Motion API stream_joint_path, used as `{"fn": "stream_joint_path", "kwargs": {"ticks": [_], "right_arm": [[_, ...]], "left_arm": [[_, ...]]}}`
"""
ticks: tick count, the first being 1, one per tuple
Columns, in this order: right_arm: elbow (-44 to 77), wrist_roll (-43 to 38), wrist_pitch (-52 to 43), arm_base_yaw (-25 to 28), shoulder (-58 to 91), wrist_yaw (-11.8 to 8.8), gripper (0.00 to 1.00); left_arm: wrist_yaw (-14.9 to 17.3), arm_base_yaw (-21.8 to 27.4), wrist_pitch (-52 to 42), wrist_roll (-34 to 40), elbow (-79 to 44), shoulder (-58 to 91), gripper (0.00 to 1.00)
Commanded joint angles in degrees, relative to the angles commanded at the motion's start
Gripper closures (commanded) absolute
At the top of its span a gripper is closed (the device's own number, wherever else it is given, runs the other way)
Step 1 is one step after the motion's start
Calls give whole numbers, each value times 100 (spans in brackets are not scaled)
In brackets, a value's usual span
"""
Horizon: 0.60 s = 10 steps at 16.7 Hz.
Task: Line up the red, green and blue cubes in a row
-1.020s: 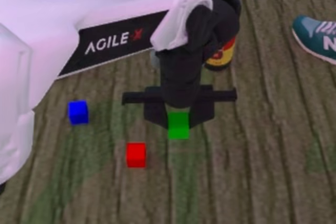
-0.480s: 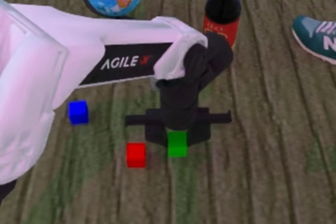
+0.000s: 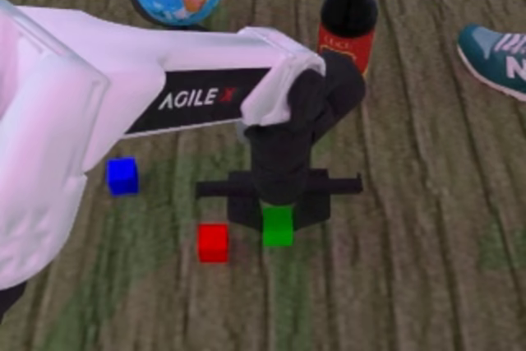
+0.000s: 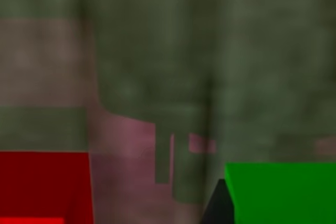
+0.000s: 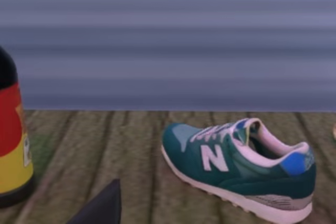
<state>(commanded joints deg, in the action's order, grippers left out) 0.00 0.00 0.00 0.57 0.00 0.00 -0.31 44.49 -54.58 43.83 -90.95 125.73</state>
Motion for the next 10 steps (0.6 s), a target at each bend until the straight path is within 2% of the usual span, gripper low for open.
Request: {"fn": "stream_joint_path", "kwargs": {"ticks": [7,10], "right_arm": [[0,0,0,0,0,0,0],[0,0,0,0,0,0,0]], "left_arm": [[0,0,0,0,0,0,2],[0,0,0,0,0,0,0]]}}
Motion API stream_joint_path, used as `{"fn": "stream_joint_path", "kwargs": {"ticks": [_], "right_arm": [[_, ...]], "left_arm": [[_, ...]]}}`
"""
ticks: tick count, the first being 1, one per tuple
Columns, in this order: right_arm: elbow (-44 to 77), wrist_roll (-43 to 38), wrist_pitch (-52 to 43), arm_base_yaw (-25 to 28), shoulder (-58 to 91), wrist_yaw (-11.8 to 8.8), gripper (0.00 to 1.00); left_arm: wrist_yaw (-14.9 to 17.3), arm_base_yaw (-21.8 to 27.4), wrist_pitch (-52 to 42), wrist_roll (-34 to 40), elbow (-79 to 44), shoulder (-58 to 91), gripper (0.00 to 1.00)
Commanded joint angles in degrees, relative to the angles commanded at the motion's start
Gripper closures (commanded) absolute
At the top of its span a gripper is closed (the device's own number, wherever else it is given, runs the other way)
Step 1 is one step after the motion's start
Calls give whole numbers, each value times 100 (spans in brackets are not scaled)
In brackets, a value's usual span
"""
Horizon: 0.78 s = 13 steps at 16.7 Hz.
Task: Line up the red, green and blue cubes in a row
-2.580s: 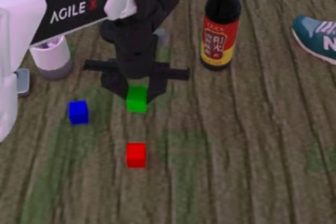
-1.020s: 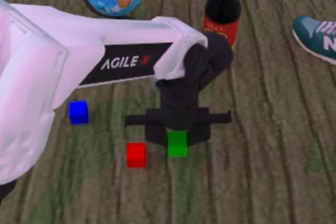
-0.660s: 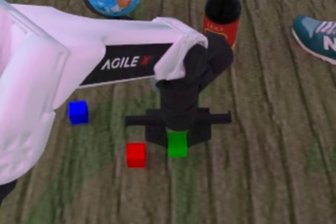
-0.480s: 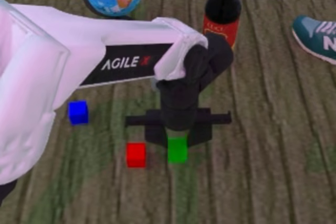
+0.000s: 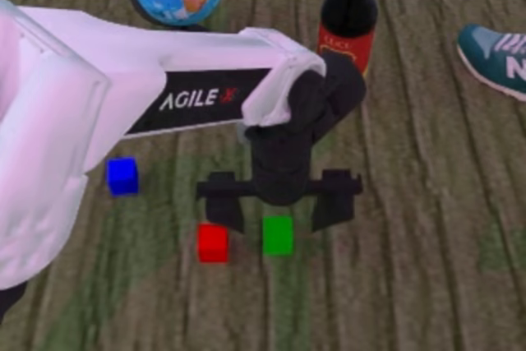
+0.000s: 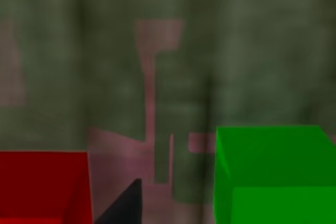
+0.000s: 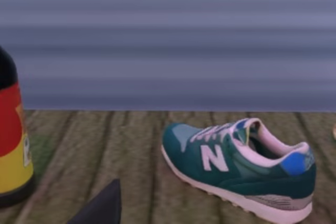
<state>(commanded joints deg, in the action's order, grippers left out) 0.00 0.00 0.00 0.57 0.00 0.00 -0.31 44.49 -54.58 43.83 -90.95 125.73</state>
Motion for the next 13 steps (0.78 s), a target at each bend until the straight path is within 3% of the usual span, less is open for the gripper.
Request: {"fn": "stream_joint_path", "kwargs": {"ticks": [8,13], "right_arm": [[0,0,0,0,0,0,0],[0,0,0,0,0,0,0]], "left_arm": [[-3,-12,-101,4,-90,-22,0],[-6,-82,-1115,28,-765,-291,0]]}}
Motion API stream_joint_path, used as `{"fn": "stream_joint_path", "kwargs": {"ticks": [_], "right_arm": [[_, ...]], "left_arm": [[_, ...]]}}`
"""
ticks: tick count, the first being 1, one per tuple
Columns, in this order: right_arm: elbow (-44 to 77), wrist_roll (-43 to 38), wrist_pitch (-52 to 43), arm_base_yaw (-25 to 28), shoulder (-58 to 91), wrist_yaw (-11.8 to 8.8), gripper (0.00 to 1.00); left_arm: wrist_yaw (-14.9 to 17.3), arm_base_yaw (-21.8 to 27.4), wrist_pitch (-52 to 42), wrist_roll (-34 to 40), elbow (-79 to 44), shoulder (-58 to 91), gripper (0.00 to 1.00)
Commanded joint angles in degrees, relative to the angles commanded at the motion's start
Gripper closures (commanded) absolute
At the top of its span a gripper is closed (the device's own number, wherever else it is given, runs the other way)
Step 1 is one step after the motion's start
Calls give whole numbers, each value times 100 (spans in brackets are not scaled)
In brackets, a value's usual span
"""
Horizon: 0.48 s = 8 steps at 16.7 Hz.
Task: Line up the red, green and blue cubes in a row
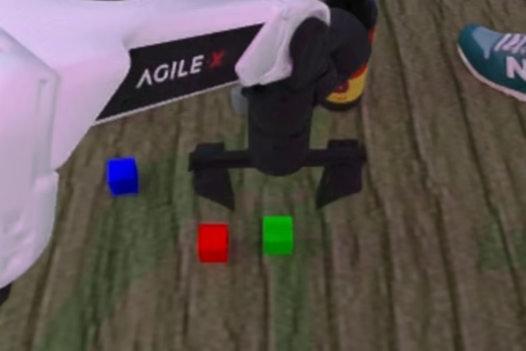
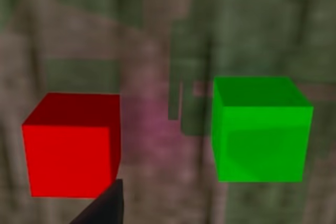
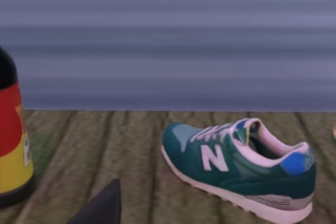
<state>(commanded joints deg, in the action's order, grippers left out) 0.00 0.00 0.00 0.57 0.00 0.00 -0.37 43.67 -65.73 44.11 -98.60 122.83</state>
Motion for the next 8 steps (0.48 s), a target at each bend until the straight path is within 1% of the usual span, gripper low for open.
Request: {"fn": "stream_joint_path", "kwargs": {"ticks": [3,6,8], "right_arm": [[0,0,0,0,0,0,0],[0,0,0,0,0,0,0],[0,0,0,0,0,0,0]], "left_arm": [[2,-28,-278,-6,-218,-123,0],[2,4,-262,-6,-204,-102,0],[1,-84,-243,-84,-177,-116,0]]}}
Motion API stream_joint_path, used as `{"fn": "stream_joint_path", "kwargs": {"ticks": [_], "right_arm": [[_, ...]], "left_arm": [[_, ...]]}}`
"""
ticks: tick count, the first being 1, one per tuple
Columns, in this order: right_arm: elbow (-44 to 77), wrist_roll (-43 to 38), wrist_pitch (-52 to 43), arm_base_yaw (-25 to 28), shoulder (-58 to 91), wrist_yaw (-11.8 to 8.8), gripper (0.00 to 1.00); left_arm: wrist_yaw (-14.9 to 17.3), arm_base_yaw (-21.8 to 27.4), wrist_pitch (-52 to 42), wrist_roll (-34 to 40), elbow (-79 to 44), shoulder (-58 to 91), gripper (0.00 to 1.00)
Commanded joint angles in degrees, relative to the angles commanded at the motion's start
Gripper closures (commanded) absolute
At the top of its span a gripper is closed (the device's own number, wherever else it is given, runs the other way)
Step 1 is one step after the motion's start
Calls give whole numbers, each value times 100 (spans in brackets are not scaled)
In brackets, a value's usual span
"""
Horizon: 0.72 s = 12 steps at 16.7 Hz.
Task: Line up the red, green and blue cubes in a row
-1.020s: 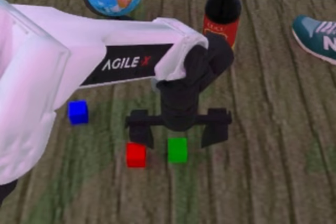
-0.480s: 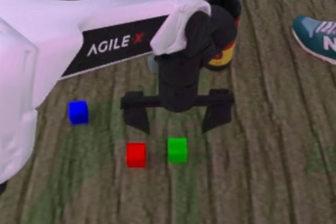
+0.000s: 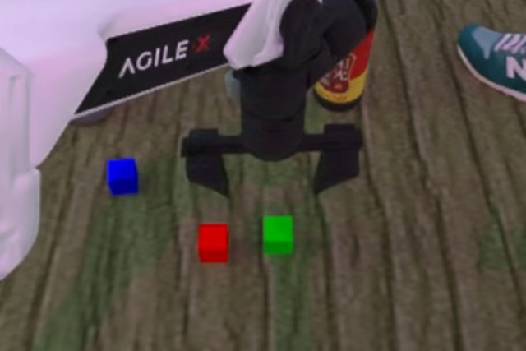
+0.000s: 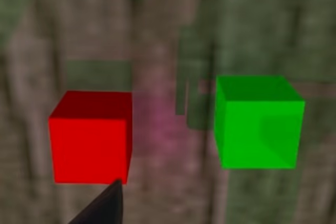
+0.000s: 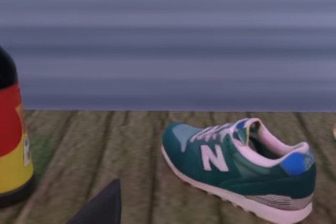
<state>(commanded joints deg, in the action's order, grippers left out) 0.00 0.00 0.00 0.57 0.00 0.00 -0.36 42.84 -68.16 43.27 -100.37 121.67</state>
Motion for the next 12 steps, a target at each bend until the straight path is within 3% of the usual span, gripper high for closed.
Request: {"fn": "stream_joint_path", "kwargs": {"ticks": [3,9,12], "right_arm": [[0,0,0,0,0,0,0],[0,0,0,0,0,0,0],[0,0,0,0,0,0,0]], "left_arm": [[5,-551,101,-436,176,-60,0],[33,-2376,401,-1760,729,-243,0],[45,-2858,513,-2186,893,-321,0]]}}
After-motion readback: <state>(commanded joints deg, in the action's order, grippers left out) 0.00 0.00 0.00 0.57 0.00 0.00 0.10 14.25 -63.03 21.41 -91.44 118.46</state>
